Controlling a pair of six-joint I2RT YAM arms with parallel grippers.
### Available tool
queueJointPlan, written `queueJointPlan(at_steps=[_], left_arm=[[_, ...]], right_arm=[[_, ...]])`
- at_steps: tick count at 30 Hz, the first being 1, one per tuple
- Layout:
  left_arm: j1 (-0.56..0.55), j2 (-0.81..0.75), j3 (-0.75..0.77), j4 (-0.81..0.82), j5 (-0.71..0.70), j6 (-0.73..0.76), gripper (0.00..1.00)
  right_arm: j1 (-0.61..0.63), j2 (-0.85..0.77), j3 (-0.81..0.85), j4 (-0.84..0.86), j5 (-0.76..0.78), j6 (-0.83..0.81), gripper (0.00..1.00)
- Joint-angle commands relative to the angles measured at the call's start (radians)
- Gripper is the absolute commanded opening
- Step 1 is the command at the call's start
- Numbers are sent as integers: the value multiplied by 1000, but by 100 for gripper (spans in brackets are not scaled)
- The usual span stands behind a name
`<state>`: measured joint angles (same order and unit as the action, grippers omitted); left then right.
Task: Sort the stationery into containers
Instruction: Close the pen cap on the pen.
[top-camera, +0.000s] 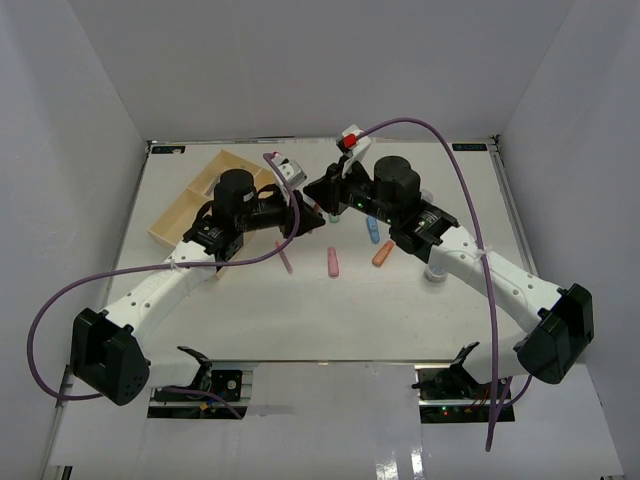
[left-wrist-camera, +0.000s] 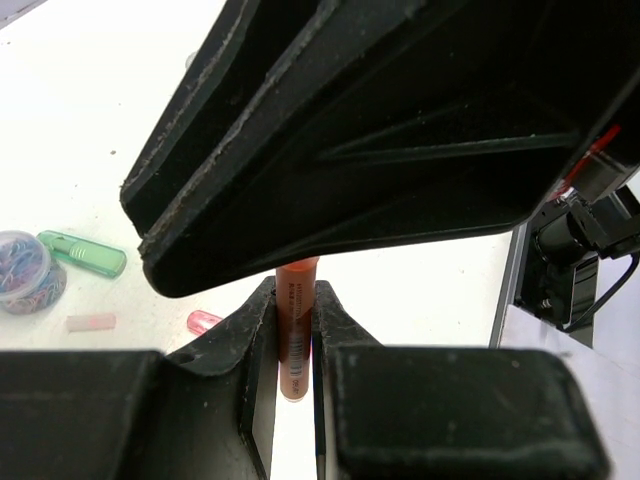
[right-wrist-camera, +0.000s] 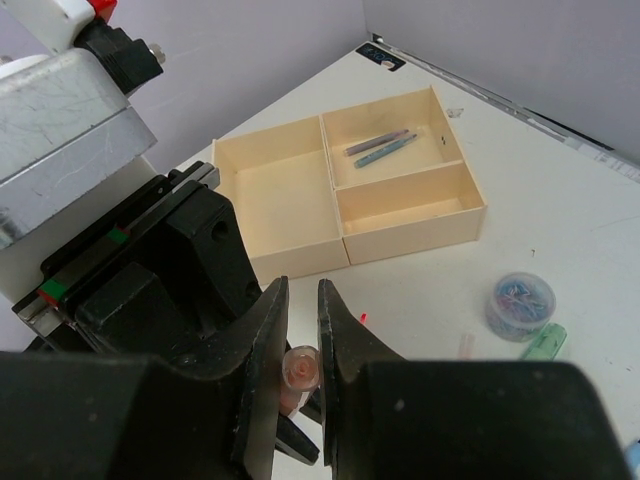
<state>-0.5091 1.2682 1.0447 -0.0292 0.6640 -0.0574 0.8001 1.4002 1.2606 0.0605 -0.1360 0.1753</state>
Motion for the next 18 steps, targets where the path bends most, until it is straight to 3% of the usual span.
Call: queueJointPlan(at_steps=[1,18], left_arm=[[24,-112,199,468,-135,-16,0],[24,-178,146,650,-280,-87,0]], right_arm=[[47,95,-162,-553,-160,-43,8],[44,115,-208,-545,-157,-40,8]])
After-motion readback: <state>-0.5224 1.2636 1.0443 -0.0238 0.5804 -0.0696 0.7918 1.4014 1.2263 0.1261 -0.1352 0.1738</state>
